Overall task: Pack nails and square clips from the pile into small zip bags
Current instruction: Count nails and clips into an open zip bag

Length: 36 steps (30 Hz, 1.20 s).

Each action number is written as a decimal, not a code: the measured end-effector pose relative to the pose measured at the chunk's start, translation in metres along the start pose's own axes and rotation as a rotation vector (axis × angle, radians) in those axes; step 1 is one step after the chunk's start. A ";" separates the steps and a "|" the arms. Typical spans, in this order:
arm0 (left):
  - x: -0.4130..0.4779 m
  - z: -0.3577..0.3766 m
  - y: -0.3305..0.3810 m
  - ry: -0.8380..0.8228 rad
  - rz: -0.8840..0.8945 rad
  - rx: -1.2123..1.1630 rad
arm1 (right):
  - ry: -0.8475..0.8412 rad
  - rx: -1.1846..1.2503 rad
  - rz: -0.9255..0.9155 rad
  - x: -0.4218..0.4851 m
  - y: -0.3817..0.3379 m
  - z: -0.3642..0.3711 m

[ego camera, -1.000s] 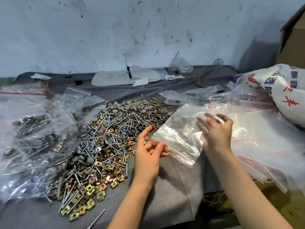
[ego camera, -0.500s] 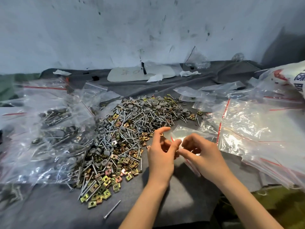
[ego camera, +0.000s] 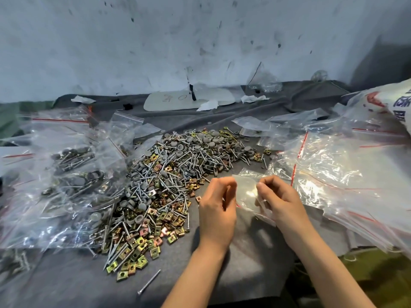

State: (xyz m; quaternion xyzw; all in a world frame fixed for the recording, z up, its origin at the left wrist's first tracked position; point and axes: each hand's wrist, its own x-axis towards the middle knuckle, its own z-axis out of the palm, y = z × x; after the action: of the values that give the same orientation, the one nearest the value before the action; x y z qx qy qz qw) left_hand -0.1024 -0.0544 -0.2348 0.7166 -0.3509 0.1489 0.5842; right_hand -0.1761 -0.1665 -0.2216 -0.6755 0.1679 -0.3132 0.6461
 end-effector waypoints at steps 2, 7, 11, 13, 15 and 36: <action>0.001 0.001 -0.001 -0.045 0.038 -0.001 | 0.071 -0.031 -0.073 -0.002 -0.003 0.007; 0.002 0.001 0.002 -0.172 -0.069 -0.127 | 0.068 -0.218 -0.251 -0.006 -0.008 0.019; 0.002 0.000 0.002 -0.164 -0.269 -0.365 | 0.009 -0.261 -0.270 -0.001 -0.010 0.014; 0.001 0.000 0.001 -0.154 -0.312 -0.426 | -0.006 -0.321 -0.258 0.000 -0.006 0.011; 0.000 0.000 0.001 -0.152 -0.321 -0.431 | -0.018 -0.338 -0.220 -0.001 -0.001 0.010; 0.002 -0.006 0.005 -0.042 -0.361 -0.440 | 0.137 -0.252 -0.321 -0.004 0.015 0.009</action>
State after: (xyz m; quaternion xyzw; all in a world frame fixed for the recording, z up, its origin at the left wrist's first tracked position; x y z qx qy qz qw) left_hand -0.1038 -0.0498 -0.2284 0.6264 -0.2536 -0.0523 0.7352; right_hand -0.1707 -0.1581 -0.2369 -0.7462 0.1397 -0.4336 0.4854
